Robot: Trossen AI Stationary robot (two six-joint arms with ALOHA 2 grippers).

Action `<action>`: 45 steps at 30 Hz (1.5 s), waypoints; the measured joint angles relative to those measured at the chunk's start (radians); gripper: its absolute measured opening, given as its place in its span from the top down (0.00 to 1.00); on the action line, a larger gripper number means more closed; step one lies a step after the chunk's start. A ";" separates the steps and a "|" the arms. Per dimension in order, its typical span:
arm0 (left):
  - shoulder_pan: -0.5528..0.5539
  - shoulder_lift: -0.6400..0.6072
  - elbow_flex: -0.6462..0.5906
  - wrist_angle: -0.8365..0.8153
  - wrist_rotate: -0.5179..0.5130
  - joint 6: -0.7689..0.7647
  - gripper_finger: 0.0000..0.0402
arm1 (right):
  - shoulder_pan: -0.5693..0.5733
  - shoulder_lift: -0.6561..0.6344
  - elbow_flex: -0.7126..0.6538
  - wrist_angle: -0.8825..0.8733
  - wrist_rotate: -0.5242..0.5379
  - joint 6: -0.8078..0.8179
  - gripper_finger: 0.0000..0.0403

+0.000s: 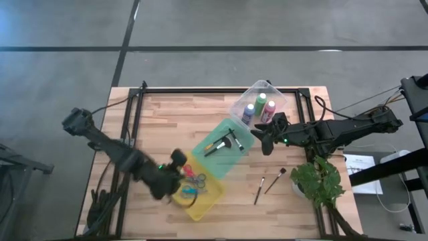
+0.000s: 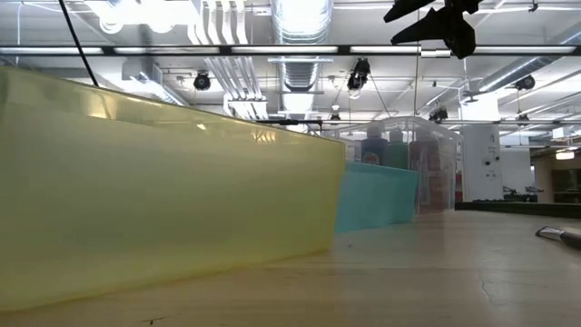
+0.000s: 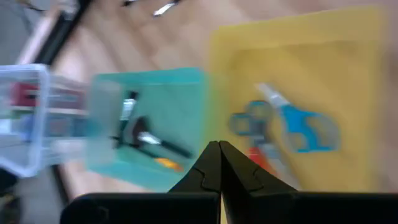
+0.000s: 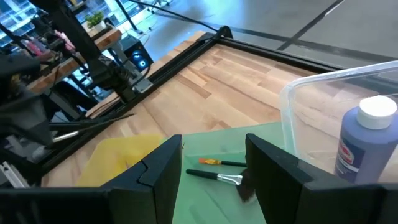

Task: Pick & Place Paint Supplies
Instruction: Put the left black eyeshadow brush into the green bin, then put the black eyebrow brush into the green bin

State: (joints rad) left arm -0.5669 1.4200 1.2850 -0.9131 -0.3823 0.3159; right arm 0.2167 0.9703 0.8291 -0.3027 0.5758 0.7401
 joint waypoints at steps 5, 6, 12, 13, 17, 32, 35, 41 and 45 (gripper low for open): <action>0.170 0.000 0.000 0.155 0.059 0.206 1.00 | 0.000 0.000 0.000 0.000 0.000 0.001 0.58; 0.202 0.000 0.000 0.201 0.079 0.234 1.00 | 0.000 0.000 0.000 0.000 0.001 0.004 0.58; 0.396 0.045 0.000 0.445 0.312 0.232 1.00 | -0.002 0.000 -0.004 0.000 0.003 0.013 0.58; 0.419 0.059 0.000 0.462 0.377 0.199 1.00 | -0.002 0.000 -0.006 -0.002 0.003 0.017 0.58; 0.496 0.113 0.000 0.552 0.585 0.054 1.00 | -0.002 0.000 -0.016 -0.004 0.003 0.046 0.58; 0.680 0.355 -0.001 0.694 0.819 -0.370 1.00 | -0.001 0.000 -0.035 -0.007 0.002 0.084 0.58; 0.677 0.354 -0.001 0.692 0.727 -0.351 0.95 | -0.001 0.000 -0.035 -0.008 0.002 0.108 0.58; 0.699 0.331 -0.001 0.675 0.657 -0.350 0.72 | -0.001 0.000 -0.035 -0.008 0.002 0.125 0.58; 0.709 0.310 -0.001 0.642 0.569 -0.316 0.57 | -0.001 0.000 -0.035 -0.008 0.002 0.125 0.58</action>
State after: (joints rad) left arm 0.1426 1.7296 1.2839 -0.2710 0.1867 -0.0001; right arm 0.2157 0.9703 0.7944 -0.3102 0.5777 0.8650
